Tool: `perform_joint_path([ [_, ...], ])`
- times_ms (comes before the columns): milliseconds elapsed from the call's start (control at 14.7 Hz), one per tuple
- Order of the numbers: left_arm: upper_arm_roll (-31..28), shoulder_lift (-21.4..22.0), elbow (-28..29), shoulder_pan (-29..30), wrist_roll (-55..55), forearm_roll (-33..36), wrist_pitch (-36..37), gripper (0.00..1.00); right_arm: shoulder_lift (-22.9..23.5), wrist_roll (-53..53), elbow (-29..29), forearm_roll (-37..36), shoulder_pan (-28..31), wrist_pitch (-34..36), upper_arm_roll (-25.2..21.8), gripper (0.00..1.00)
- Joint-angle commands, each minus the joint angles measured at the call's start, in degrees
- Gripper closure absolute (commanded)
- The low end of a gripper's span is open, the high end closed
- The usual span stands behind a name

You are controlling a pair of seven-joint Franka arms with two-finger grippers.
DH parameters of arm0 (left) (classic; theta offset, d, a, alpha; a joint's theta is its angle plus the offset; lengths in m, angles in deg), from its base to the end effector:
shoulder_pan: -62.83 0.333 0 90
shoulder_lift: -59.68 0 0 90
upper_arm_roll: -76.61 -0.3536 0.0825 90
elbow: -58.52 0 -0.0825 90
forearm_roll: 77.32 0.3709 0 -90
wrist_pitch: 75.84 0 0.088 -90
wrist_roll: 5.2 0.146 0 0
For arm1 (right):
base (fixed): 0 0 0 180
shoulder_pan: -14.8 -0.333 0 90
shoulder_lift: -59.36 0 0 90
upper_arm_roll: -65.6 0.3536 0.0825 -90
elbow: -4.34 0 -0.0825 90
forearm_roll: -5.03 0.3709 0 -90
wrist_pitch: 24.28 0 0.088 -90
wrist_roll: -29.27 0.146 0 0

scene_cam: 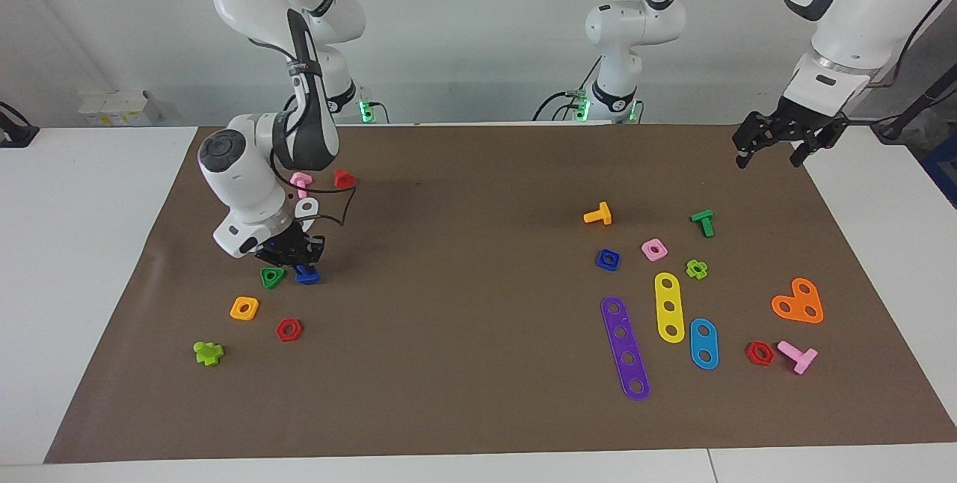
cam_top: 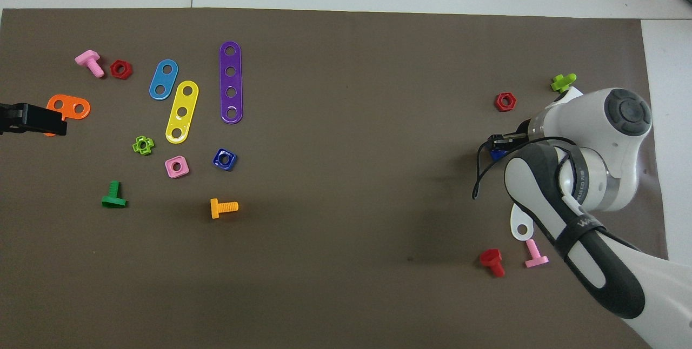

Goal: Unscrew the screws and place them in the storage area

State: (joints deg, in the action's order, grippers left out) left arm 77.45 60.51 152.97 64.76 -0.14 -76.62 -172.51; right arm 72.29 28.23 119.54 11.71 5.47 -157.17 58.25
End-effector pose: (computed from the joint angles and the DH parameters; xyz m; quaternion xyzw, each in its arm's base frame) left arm 0.5483 0.0120 0.6056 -0.9990 0.0352 -0.0262 0.0076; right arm 0.6015 0.0289 0.3580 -0.9986 0.0093 -0.0426 0.0305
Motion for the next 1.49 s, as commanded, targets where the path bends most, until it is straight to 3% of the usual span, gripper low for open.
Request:
perform_joint_path([
  [0,-0.05,0.14,-0.24,0.18,0.47,0.88,-0.01,0.0,-4.57,5.77,-6.02,-4.72,0.8,8.93,-0.65,0.0],
  [339,0.04,0.31,0.02,0.09,0.65,0.01,0.08,0.0,-12.83,7.37,-15.25,-7.47,3.34,28.07,-0.39,0.0],
  [475,-0.22,0.75,0.81,0.44,0.65,-2.71,0.95,0.0,-13.72,7.2,-21.66,-7.03,3.61,40.98,-0.56,0.0],
  [611,-0.22,1.37,1.78,0.36,0.56,-2.72,2.53,0.0,-14.94,6.5,-25.55,-7.29,4.31,47.61,-0.56,0.0],
  [950,-0.4,2.6,4.16,-0.26,0.56,-2.54,3.86,0.0,-20.31,-0.01,-15.99,-7.91,7.13,45.0,-0.56,0.0],
  [1425,-0.49,2.86,4.16,-0.08,0.47,-2.28,5.17,0.0,-18.29,1.66,-20.38,-8.17,6.43,45.0,0.23,0.0],
])
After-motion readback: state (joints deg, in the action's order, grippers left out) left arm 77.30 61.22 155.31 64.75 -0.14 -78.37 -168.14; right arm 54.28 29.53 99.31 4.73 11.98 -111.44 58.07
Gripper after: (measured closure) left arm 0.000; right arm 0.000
